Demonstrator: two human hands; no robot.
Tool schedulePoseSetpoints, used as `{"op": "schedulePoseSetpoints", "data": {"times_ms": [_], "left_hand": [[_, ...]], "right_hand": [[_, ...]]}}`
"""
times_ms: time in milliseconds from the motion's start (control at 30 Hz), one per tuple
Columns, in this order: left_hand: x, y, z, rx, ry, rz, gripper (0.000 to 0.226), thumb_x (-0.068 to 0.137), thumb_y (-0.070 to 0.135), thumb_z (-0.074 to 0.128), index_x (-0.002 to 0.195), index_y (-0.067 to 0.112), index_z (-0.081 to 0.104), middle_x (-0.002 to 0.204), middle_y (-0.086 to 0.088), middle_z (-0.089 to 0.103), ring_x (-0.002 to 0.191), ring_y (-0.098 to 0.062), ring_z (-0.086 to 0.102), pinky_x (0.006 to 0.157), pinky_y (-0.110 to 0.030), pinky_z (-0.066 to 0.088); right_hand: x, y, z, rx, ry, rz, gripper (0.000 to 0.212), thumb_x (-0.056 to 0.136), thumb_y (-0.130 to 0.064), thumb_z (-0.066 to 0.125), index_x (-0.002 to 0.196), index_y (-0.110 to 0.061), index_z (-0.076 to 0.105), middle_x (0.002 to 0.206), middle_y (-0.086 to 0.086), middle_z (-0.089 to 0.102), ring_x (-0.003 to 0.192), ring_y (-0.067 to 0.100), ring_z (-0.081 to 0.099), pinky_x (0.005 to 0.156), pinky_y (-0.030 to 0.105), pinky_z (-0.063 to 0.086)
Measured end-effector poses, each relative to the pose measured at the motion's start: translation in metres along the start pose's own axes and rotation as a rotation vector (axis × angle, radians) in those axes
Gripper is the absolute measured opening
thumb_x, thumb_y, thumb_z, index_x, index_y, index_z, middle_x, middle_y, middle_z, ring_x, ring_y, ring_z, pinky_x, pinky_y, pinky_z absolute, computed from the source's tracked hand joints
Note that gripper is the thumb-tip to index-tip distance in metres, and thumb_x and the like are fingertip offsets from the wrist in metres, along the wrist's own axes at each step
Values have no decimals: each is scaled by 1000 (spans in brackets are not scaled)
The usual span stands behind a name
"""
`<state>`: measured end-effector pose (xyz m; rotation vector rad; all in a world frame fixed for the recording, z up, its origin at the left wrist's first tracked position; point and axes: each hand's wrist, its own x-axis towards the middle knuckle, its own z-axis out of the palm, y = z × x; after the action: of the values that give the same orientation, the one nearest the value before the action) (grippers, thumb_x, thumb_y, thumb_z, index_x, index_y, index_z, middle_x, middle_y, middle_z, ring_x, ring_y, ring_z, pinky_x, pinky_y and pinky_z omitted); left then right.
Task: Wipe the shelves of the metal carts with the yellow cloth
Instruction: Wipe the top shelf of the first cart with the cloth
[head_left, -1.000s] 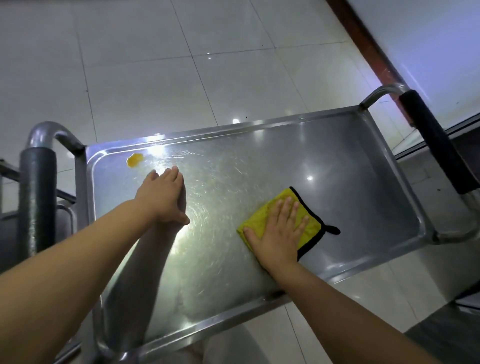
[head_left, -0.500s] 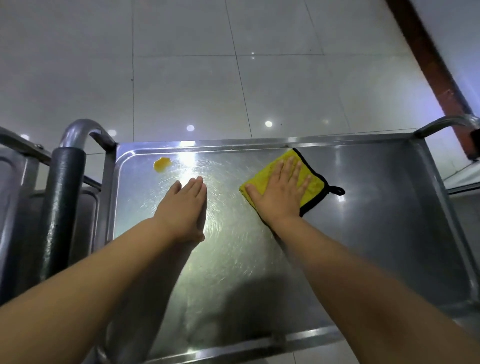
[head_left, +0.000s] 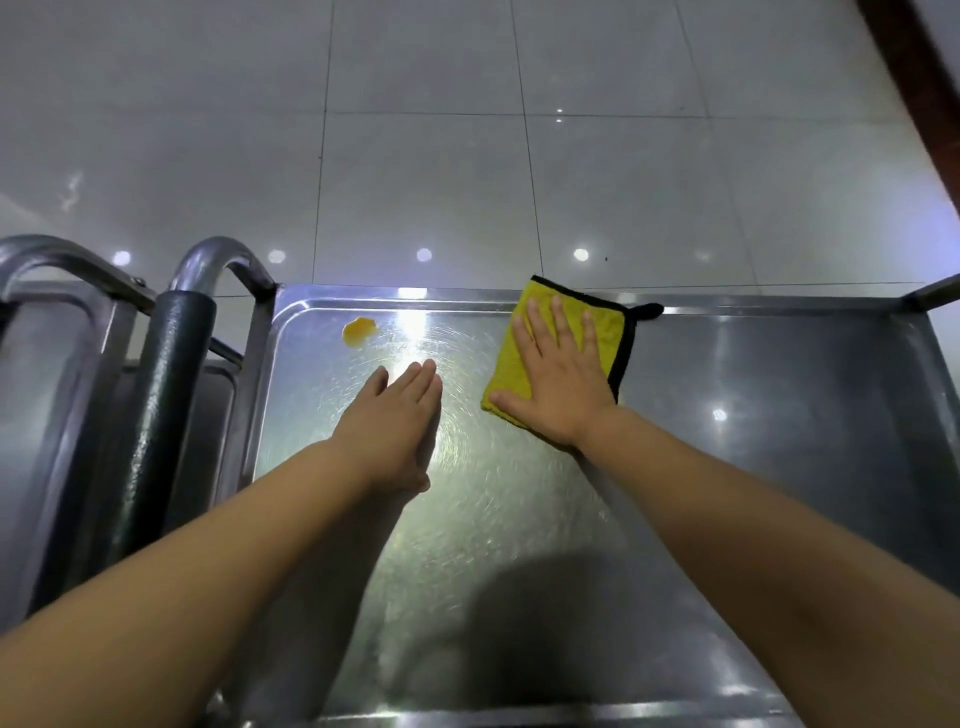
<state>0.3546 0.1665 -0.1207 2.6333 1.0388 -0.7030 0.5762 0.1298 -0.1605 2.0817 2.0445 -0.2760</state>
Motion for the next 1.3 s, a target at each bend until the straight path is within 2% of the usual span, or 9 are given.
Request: {"op": "schedulePoseSetpoints", "data": {"times_ms": [200, 367, 733, 967, 1067, 1167, 1233, 1300], "left_hand": [[-1, 0, -1, 26, -11, 1, 118, 71, 58, 68, 151, 11, -4, 159, -7, -12, 147, -20, -6, 118, -43, 2], [-3, -1, 0, 47, -13, 3, 118, 70, 59, 68, 151, 10, -2, 159, -8, -9, 147, -20, -5, 118, -47, 7], [-29, 1, 13, 116, 1, 45, 116, 73, 65, 63, 151, 7, 0, 160, -10, -6, 147, -24, -2, 116, -51, 11], [-43, -3, 17, 114, 28, 79, 113, 75, 67, 61, 151, 8, 1, 160, -10, -4, 147, -25, -1, 116, -50, 11], [-58, 4, 20, 132, 146, 101, 96, 85, 54, 58, 151, 9, 5, 160, -11, -1, 147, -27, 2, 117, -48, 5], [-78, 26, 35, 128, 251, 311, 71, 94, 31, 45, 151, 9, 9, 160, -10, 3, 147, -23, 5, 117, -41, 2], [-94, 48, 50, 3, 275, 505, 60, 93, 23, 46, 148, 10, 27, 156, -11, 21, 144, -22, 23, 117, -38, 12], [-106, 71, 64, -103, 256, 692, 55, 85, 26, 59, 137, 9, 49, 144, -15, 44, 130, -26, 47, 110, -40, 30]], "right_hand": [[-30, -7, 8, -22, 16, -178, 96, 80, -78, 15, 154, -18, 6, 162, 5, -3, 147, 30, -12, 116, 58, -6], [-73, -24, 18, 22, 30, -205, 95, 81, -77, 25, 154, -15, 17, 161, 7, 8, 148, 32, -2, 115, 61, 5], [-206, -97, 50, 84, -10, -28, 99, 78, -76, 39, 152, -13, 23, 160, 10, 11, 147, 37, 5, 110, 64, 12], [-244, -151, 64, 161, 38, 190, 100, 77, -77, 43, 153, -15, 19, 161, 9, 12, 147, 38, 8, 111, 63, 7], [-250, -159, 63, 247, 115, 268, 105, 76, -72, 47, 153, -13, 8, 160, 11, 9, 148, 30, 3, 115, 54, 2], [-260, -162, 60, 595, 300, 422, 100, 78, -57, 51, 152, -25, -9, 160, 6, -1, 148, 13, -6, 120, 30, -2], [-266, -165, 59, 816, 388, 539, 90, 80, -48, 46, 151, -28, -6, 160, -5, -5, 146, 3, -5, 116, 15, 1], [-271, -167, 62, 949, 490, 631, 82, 78, -39, 41, 148, -26, 1, 158, -11, 0, 145, 0, 2, 114, 11, 5]]}}
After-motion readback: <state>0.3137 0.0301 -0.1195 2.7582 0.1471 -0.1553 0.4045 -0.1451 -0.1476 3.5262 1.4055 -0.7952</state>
